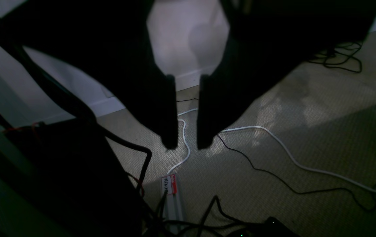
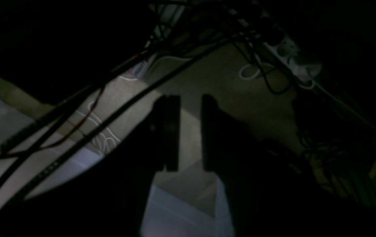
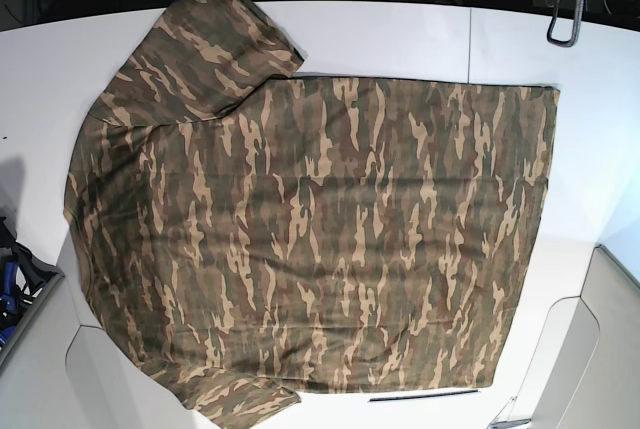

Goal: Fold the T-shirt properly

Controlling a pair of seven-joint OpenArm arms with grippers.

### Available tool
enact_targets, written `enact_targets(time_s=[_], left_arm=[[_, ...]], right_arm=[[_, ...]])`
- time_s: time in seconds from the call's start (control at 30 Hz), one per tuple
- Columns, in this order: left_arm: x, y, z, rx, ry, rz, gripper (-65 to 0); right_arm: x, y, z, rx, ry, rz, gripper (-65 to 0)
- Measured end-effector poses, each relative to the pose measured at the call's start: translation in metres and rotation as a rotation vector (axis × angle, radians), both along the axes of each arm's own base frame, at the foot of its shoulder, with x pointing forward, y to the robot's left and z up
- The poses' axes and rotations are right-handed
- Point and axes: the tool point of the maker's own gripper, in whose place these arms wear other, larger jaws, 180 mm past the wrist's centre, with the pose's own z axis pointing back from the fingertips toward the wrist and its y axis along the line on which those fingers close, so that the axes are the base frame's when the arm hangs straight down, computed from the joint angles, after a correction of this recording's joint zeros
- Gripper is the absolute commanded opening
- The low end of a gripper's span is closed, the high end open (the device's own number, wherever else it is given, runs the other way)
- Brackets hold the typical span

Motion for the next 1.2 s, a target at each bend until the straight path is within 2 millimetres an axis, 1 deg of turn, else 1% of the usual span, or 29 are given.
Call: enact_targets(time_s=[0.87,1.0,1.2], left_arm=[[0.0,0.0,0.0,0.0,0.0,0.0,-51.0],[-0.007,0.004,0.0,0.007,0.018,-0.002,-51.0],[-0.027,0.003,0.002,0.0,0.048,-0.005,-51.0]], right_arm=[[0.002,0.001,0.0,0.002,-0.004,0.0,-52.9],[0.001,0.001,0.0,0.002,-0.004,0.0,-52.9],[0.0,0.001,0.0,0.002,-0.001,0.0,-52.9]])
